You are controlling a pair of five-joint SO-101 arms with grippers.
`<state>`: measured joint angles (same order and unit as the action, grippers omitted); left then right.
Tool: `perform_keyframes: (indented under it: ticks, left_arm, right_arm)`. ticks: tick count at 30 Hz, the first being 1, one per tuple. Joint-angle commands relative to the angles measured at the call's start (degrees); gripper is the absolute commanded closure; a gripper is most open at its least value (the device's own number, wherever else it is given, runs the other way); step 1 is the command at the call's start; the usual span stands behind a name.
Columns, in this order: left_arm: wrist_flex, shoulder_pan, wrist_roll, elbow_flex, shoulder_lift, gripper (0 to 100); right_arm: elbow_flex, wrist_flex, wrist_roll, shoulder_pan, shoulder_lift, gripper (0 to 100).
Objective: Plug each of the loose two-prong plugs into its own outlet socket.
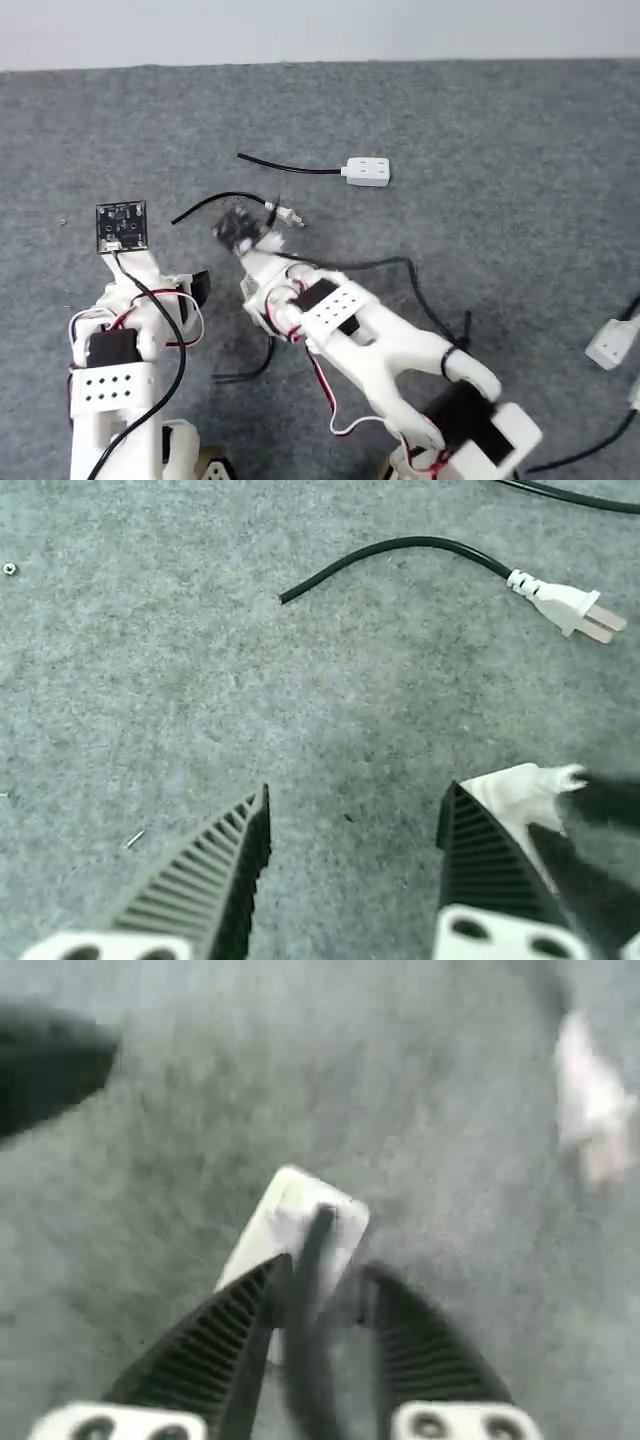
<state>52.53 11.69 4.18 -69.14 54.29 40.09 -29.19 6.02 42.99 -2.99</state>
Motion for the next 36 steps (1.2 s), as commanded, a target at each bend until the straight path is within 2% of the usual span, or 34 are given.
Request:
perform_keyframes:
  ticks: [1,9,15,19,23,29,32,36]
  left_arm:
    - [-1.32,-0.09,-0.62,0.75,0.26,74]
    - [-2.55,-0.09,-0.62,0.57,0.26,74]
    - [-3.87,3.60,-0.53,1.19,0.26,74]
    - [-7.12,8.09,0.70,1.36,0.26,74]
    - [-7.47,9.76,3.87,2.42,-0.18,74]
    - [-7.47,9.76,3.87,2.42,-0.26,74]
    - [-7.47,9.76,3.87,2.42,-0.26,74]
    - [-7.38,9.76,3.87,2.33,-0.26,74]
  right_arm:
    - [-4.40,-5.58,-7.56,0.48,-2.68,73.8]
    - [-10.81,-14.02,-21.27,0.57,-3.74,72.8]
    - [-12.31,-14.73,-25.76,3.82,-3.74,72.8]
    - [-12.57,-14.37,-25.41,5.49,-2.95,72.9]
    - [-12.57,-11.38,-24.97,5.23,0.57,72.9]
    - [-15.82,-6.64,-14.24,5.58,10.59,73.1]
    - [-22.77,-12.97,-13.63,5.23,15.69,79.5]
    - [-32.62,-22.99,-11.96,4.35,22.02,95.7]
